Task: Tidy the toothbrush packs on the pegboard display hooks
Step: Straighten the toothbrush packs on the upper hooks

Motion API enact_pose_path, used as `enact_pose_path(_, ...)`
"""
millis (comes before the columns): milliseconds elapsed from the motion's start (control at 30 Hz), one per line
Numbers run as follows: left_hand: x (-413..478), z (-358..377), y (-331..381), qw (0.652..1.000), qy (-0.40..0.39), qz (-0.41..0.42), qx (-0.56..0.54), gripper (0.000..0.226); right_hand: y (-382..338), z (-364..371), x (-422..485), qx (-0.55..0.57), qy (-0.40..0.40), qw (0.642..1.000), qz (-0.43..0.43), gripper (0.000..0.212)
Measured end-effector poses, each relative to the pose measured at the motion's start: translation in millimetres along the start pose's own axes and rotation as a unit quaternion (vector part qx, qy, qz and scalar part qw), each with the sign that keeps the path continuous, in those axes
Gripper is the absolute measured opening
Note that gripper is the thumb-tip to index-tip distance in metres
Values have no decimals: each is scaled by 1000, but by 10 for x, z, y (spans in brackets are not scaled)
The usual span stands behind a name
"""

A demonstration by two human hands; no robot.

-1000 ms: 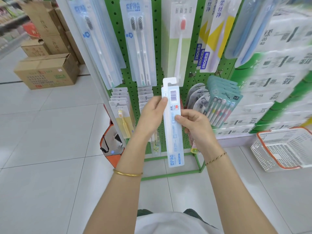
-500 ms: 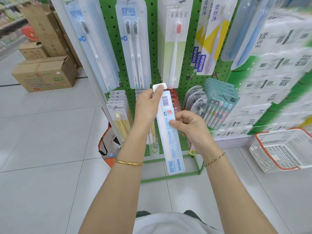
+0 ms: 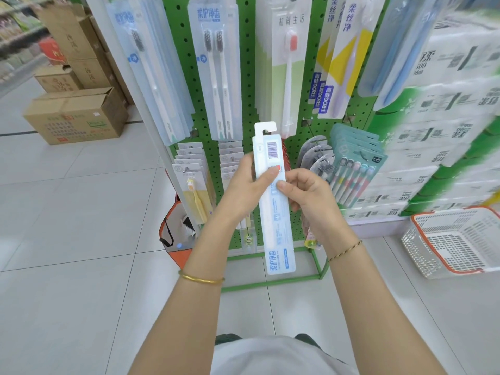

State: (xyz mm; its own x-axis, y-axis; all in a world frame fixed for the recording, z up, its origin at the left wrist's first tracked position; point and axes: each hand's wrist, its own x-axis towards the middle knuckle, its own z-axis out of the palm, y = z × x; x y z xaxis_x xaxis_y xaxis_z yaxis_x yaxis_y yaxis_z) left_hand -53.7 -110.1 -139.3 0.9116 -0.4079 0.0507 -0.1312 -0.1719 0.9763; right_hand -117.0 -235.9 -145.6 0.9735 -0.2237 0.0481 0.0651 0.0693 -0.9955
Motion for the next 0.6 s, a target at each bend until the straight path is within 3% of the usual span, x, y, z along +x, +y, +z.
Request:
enact_pose_path(133,-139,-54,-124,994,-96,-46,12,37,5,-23,20,3,29,1000,-1,8)
enact_pose_path(300,-255,-90,-159,986,-145,-80,21,38,38,-23,40,-12,72,997,3,4)
enact_pose_path(467,-325,-111,-227,962,-217,-118,118,61,14,-27,103,-30,135,990,-15,9)
enact_pose_path(600,-380,-108,-230,956,-226,-131,131,65,30,-17,148,-58,168,984,-27,10)
